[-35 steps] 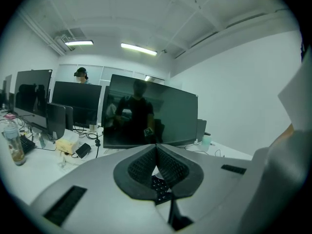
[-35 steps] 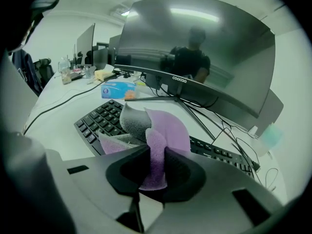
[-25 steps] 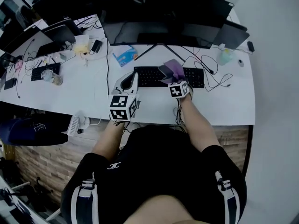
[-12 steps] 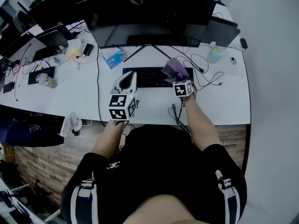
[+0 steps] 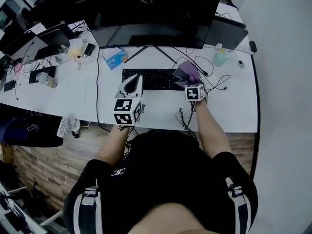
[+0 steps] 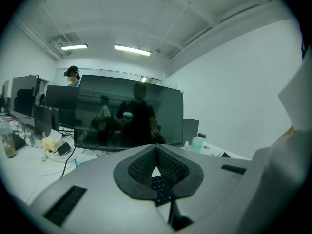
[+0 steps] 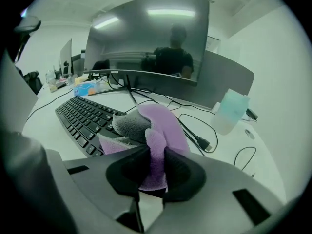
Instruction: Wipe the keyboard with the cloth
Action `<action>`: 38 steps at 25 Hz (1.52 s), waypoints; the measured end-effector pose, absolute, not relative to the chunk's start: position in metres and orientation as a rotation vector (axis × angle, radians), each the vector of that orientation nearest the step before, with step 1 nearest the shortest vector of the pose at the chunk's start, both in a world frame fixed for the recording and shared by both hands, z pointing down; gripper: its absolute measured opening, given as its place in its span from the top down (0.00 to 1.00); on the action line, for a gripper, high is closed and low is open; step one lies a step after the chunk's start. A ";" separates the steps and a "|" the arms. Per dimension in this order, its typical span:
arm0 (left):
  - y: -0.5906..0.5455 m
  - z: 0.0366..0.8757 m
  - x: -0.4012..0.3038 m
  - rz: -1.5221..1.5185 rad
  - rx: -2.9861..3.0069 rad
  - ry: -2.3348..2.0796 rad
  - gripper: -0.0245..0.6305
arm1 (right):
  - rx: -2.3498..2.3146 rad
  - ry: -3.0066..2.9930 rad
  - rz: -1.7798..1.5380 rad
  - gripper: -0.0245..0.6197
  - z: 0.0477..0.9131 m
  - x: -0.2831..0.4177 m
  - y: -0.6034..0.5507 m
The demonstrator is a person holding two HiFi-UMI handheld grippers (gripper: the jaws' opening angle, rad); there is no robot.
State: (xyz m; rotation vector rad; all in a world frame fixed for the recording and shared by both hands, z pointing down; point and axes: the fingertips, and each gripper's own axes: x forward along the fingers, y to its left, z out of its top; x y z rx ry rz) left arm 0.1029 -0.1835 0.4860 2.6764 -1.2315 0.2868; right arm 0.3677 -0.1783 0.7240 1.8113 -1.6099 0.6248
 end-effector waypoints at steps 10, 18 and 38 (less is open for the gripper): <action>-0.169 0.485 0.119 0.288 2.674 -1.262 0.94 | 1.905 -1.677 0.647 0.82 0.695 0.393 -0.162; -0.171 0.467 0.121 0.249 2.683 -1.304 0.94 | 2.219 -1.929 0.301 0.82 0.547 0.392 -0.163; -0.171 0.447 0.119 0.215 2.684 -1.379 0.94 | 2.338 -2.206 -0.025 0.82 0.415 0.356 -0.124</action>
